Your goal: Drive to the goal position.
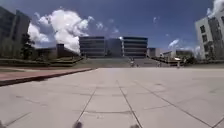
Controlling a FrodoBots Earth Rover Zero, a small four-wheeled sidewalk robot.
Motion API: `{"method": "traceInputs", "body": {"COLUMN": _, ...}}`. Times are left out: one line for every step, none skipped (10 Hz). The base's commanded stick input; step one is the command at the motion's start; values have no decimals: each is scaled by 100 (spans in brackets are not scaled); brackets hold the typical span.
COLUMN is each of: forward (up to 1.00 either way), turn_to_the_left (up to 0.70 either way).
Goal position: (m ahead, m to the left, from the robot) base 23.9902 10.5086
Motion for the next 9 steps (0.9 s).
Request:
{"method": "traceInputs", "body": {"forward": 70, "turn_to_the_left": 0}}
{"method": "traceInputs", "body": {"forward": 70, "turn_to_the_left": 0}}
{"method": "traceInputs", "body": {"forward": 70, "turn_to_the_left": 0}}
{"method": "traceInputs", "body": {"forward": 70, "turn_to_the_left": 0}}
{"method": "traceInputs", "body": {"forward": 70, "turn_to_the_left": 2}}
{"method": "traceInputs", "body": {"forward": 70, "turn_to_the_left": 10}}
{"method": "traceInputs", "body": {"forward": 70, "turn_to_the_left": 19}}
{"method": "traceInputs", "body": {"forward": 70, "turn_to_the_left": 12}}
{"method": "traceInputs", "body": {"forward": 70, "turn_to_the_left": 4}}
